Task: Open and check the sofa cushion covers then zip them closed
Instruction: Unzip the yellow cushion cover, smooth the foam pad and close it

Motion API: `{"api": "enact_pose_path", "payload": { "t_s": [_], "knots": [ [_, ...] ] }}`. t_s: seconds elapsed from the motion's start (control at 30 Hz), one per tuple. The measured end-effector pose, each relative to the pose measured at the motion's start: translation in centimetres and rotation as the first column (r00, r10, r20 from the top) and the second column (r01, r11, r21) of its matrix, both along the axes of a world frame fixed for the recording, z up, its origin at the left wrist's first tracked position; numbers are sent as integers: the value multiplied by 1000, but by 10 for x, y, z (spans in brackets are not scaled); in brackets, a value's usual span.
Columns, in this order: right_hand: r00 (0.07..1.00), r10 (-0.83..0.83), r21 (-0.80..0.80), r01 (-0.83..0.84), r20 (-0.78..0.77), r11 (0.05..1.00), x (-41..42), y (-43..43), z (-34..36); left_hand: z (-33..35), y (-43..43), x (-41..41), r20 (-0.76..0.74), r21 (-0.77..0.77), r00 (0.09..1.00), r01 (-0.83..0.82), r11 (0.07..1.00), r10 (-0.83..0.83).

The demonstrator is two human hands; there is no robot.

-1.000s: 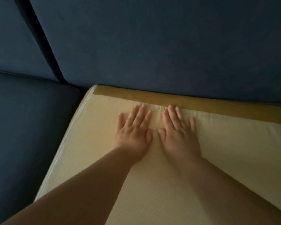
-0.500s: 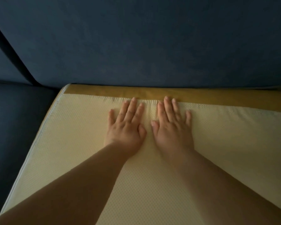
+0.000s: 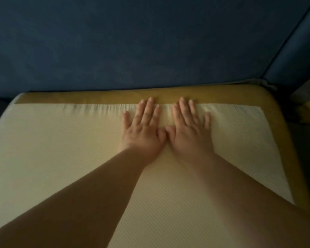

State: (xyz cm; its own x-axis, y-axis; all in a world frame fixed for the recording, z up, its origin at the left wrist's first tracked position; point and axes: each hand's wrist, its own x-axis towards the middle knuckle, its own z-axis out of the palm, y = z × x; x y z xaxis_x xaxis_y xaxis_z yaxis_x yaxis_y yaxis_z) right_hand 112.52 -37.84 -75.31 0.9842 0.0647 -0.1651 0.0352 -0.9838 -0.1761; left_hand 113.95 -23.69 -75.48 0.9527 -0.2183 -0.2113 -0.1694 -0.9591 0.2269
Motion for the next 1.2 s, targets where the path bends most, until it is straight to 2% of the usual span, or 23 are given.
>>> {"api": "enact_pose_path", "payload": {
  "t_s": [0.07, 0.13, 0.17, 0.2, 0.27, 0.33, 0.43, 0.53, 0.57, 0.63, 0.73, 0.93, 1.1, 1.13, 1.2],
  "knots": [
    [996, -7, 57, 2, 88, 998, -2, -5, 17, 9, 2, -4, -9, 5, 1000, -3, 1000, 3],
    [963, -87, 41, 79, 254, 996, -11, -28, 25, 20, -3, -10, 98, 1, 995, 31, 1000, -31],
    [959, -124, 5, 127, 253, 992, -17, -42, 26, 24, -10, -14, 139, -6, 989, 54, 999, -53],
    [971, -144, -42, 155, 190, 987, -22, -54, 23, 25, -17, -18, 148, -19, 986, 76, 997, -73],
    [987, -157, -89, 160, 32, 983, -27, -66, 12, 17, -33, -23, 85, -8, 990, 111, 994, -110],
    [989, -142, -63, 140, -30, 988, -25, -71, 6, 8, -44, -23, -8, 48, 995, 99, 994, -99],
    [991, -125, 5, 125, 48, 992, -28, -79, 26, 18, -57, -24, -7, 39, 997, 77, 996, -76],
    [946, -202, 29, 202, 252, 979, -43, -105, 46, 36, -89, -34, 146, -5, 977, 155, 988, -153],
    [937, -217, 16, 221, 273, 975, -52, -113, 46, 37, -101, -42, 149, -25, 974, 175, 984, -169],
    [955, -210, -48, 225, 210, 973, -72, -129, 31, 27, -121, -59, 82, -56, 976, 205, 977, -200],
    [983, -177, -124, 182, 55, 975, -93, -141, -7, 2, -130, -74, 6, 0, 972, 233, 972, -233],
    [977, -197, -77, 204, 88, 976, -85, -142, -20, -13, -131, -70, 61, 24, 974, 218, 976, -219],
    [975, -222, -69, 222, 15, 972, -86, -138, -5, -4, -131, -69, 4, 21, 974, 225, 974, -225],
    [968, -248, -43, 249, 32, 967, -90, -135, 2, 3, -128, -70, -3, -5, 972, 234, 972, -234],
    [937, -300, 36, 299, 181, 954, -109, -120, 15, 17, -113, -80, 62, -29, 972, 228, 973, -226]
  ]
}}
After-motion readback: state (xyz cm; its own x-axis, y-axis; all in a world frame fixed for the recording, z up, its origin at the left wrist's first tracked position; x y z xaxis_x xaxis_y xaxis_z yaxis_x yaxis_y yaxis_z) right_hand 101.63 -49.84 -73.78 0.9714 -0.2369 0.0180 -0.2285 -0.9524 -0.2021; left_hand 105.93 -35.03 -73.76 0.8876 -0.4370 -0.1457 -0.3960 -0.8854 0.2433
